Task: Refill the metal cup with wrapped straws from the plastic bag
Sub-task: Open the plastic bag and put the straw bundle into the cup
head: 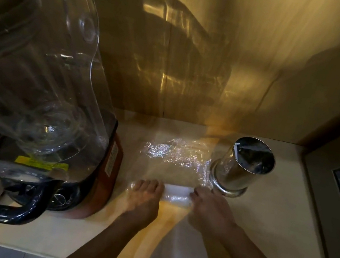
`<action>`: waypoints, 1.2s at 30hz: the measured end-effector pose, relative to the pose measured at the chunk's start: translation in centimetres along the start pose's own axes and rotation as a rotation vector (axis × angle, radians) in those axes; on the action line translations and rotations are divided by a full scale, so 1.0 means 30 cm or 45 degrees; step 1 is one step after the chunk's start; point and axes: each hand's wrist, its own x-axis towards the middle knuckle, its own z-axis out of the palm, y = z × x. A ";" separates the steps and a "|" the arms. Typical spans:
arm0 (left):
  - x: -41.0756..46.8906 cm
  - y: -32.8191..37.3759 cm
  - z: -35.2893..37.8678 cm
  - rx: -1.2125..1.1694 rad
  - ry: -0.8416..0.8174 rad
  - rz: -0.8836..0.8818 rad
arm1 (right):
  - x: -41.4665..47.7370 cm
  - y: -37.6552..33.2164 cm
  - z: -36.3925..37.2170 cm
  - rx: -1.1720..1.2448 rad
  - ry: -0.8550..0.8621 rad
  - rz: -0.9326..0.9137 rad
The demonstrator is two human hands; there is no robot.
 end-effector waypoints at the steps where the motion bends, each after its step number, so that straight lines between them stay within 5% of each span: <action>1: -0.037 -0.001 0.026 -0.053 -0.045 0.025 | -0.021 -0.006 0.018 -0.002 -0.070 -0.030; 6: -0.148 -0.006 0.083 -0.171 -0.143 0.044 | -0.066 0.004 0.063 0.242 -0.452 0.008; 10: -0.069 -0.013 0.014 -0.242 -0.054 -0.004 | -0.024 0.001 0.035 0.688 -0.265 0.359; 13: -0.025 -0.031 -0.012 -0.228 -0.141 -0.010 | -0.002 0.017 0.049 0.547 -0.240 0.334; 16: -0.026 -0.039 -0.010 -0.177 -0.448 0.049 | -0.004 0.004 0.070 0.480 -0.525 0.248; 26: 0.014 -0.001 -0.066 0.069 -0.508 0.179 | 0.027 0.026 0.057 0.650 -0.736 0.159; 30: 0.071 0.001 -0.107 0.099 -0.218 0.100 | 0.085 0.063 -0.003 0.440 -0.496 0.179; 33: 0.086 -0.001 -0.115 0.145 0.010 0.031 | 0.085 0.060 -0.033 0.052 -0.040 0.155; 36: 0.041 0.007 -0.079 0.159 0.028 0.009 | 0.032 -0.005 -0.002 0.004 0.187 0.072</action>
